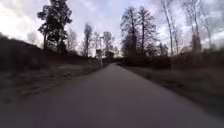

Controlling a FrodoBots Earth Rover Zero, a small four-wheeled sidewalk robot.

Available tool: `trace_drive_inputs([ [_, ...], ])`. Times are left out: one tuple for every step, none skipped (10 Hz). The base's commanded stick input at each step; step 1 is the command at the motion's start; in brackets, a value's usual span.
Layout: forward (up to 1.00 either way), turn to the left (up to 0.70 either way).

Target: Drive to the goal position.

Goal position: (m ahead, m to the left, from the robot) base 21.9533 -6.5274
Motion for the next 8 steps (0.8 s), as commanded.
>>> trace_drive_inputs([
  [1.0,0.01],
  [1.0,0.01],
  [1.0,0.01],
  [1.0,0.01],
  [1.0,0.01],
  [1.0,0.01],
  [1.0,0.01],
  [1.0,0.01],
])
